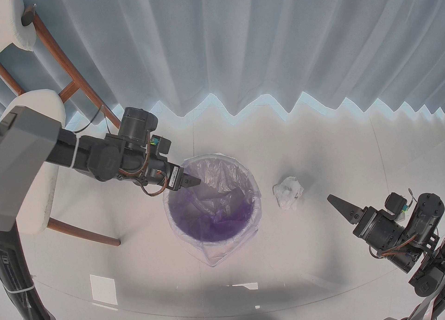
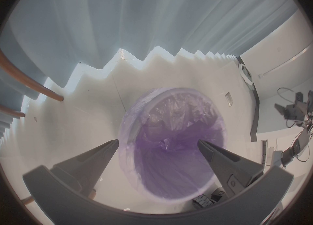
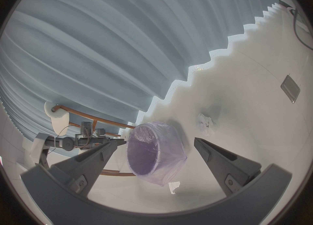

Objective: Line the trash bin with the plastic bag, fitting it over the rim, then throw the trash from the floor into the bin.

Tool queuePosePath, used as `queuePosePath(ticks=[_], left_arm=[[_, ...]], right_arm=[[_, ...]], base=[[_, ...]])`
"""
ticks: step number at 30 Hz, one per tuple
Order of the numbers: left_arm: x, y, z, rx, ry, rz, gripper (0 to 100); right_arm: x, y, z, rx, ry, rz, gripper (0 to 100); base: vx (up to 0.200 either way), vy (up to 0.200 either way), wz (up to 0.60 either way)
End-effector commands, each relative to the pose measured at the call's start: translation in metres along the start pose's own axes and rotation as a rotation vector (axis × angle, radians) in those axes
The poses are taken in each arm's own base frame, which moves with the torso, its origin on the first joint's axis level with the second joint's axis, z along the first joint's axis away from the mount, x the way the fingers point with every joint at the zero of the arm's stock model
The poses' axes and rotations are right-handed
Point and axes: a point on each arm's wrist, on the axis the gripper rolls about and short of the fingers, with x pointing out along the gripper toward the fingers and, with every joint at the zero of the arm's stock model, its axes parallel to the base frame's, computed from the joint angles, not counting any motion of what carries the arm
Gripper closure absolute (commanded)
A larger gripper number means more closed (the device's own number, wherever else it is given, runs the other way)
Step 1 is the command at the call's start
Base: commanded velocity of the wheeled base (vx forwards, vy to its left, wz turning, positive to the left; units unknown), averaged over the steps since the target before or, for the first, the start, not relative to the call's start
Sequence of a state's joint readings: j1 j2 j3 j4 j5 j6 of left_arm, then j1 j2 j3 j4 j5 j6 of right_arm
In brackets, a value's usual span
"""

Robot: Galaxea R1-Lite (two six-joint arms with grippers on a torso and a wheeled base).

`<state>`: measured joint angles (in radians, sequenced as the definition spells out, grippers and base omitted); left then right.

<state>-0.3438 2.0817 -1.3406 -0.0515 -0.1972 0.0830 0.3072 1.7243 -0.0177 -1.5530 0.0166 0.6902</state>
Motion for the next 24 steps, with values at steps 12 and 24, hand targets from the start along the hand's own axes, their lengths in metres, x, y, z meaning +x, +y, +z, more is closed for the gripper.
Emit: queuePosePath(ticks=[12,24], left_arm=[[-0.247,-0.046,-0.051,-0.207,-0.36,-0.003,0],[-0.329,-0.074,-0.152,-0.707,-0.619,-0.122,0]], right_arm=[[-0.012,0.006,0.006,0.113,-0.038,0.022,0],[-0.018,0.013,0.004,0.223,-0.099,-0.024,0]], base=[[0.0,0.0,0.0],[0.0,0.0,0.0]])
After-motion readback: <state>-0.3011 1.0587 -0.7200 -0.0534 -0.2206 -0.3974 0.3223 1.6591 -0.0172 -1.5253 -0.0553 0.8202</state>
